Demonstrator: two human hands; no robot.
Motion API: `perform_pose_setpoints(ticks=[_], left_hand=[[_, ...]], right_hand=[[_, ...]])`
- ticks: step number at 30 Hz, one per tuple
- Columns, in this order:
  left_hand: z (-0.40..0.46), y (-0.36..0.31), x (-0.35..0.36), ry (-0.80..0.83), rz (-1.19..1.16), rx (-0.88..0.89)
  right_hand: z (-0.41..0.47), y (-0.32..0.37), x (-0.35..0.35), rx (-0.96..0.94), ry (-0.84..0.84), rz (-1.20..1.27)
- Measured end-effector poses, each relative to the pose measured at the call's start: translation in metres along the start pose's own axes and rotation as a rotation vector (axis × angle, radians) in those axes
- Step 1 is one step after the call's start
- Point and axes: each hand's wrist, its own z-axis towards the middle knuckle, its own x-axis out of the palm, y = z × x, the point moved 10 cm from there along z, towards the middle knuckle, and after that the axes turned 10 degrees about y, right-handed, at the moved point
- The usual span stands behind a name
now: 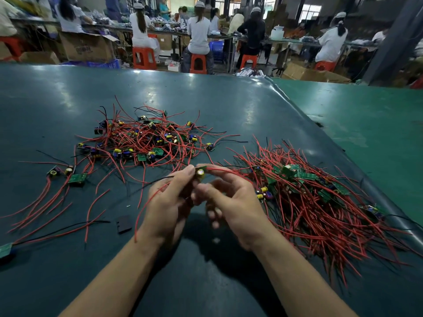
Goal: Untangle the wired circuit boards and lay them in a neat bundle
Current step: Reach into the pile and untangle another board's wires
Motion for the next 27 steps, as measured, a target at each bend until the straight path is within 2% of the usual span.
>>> perform_pose_setpoints(ticks=[3,6,10,13,16,21,23,27], left_hand=[[0.002,-0.001,-0.001,-0.021,0.049,0.018],[0.005,0.002,-0.003,-0.016,0.121,-0.008],[0.005,-0.001,-0.011,-0.053,0.286,0.033],[0.001,-0.008,-0.021,-0.166,0.457,0.077],[-0.002,-0.009,-0.026,-0.212,0.445,0.078],[0.001,-0.010,-0.019,-0.153,0.487,0.090],[0.000,-0.010,-0.023,-0.190,0.494,0.074],[0.001,-0.010,-0.027,-0.212,0.519,0.073]], right_hand=[[-0.004,0.019,-0.016,-0.133,-0.107,-0.144],[-0.009,0.035,-0.017,-0.248,-0.099,-0.285],[-0.004,0.018,-0.019,-0.122,-0.043,-0.219],[-0.003,0.016,-0.013,-0.122,0.003,-0.481],[-0.005,0.022,0.001,-0.247,0.024,-0.782],[-0.009,0.036,0.007,-0.370,-0.078,-0.912],[-0.013,0.041,-0.009,-0.345,-0.220,-0.815],[-0.032,0.035,-0.072,-0.285,-0.665,-0.006]])
